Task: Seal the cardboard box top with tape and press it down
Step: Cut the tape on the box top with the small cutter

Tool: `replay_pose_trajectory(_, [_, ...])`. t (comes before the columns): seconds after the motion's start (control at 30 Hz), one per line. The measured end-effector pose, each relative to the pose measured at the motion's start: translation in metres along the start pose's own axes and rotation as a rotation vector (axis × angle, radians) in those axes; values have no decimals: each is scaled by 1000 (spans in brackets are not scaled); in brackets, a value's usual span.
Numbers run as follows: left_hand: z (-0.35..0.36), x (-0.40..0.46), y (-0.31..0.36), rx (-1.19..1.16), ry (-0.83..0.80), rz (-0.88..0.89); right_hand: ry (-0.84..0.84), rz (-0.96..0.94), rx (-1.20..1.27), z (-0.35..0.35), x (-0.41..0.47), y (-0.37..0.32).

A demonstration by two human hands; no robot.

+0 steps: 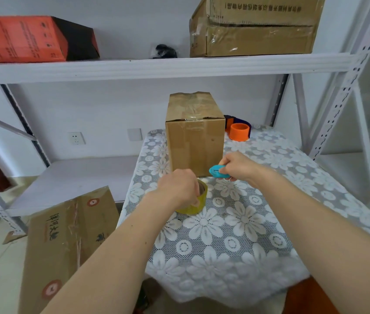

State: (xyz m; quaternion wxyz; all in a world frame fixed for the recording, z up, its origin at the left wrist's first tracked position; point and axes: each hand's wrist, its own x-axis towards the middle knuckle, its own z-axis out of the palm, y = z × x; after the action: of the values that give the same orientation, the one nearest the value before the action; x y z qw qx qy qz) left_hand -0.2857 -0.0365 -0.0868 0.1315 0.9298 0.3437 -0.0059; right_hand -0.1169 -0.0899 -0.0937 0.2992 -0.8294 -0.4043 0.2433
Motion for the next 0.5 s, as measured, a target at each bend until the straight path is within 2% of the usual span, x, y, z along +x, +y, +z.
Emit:
replay_pose_trajectory(0.2, [6,1,-10,-68,-93,-16,-20,95,4,16,-5,18])
replay_pose_trajectory(0.27, [5,1,-10,-156,-73,-40,-27,95,-5,19,-6,22])
replay_pose_trajectory(0.33, [5,3,-7,-241,78,-61,-34,107,-16,20,-8,24])
replay_pose_trajectory(0.4, [3,6,-8,-249,343,-49,-23,96,-113,20,-9,23])
replay_pose_trajectory(0.43, [1,9,-10,-248,469,-45,30,70,-156,20,-10,21])
replay_pose_trajectory(0.5, [-7,16,-16,-238,659,-23,253,-19,-160,17,-12,10])
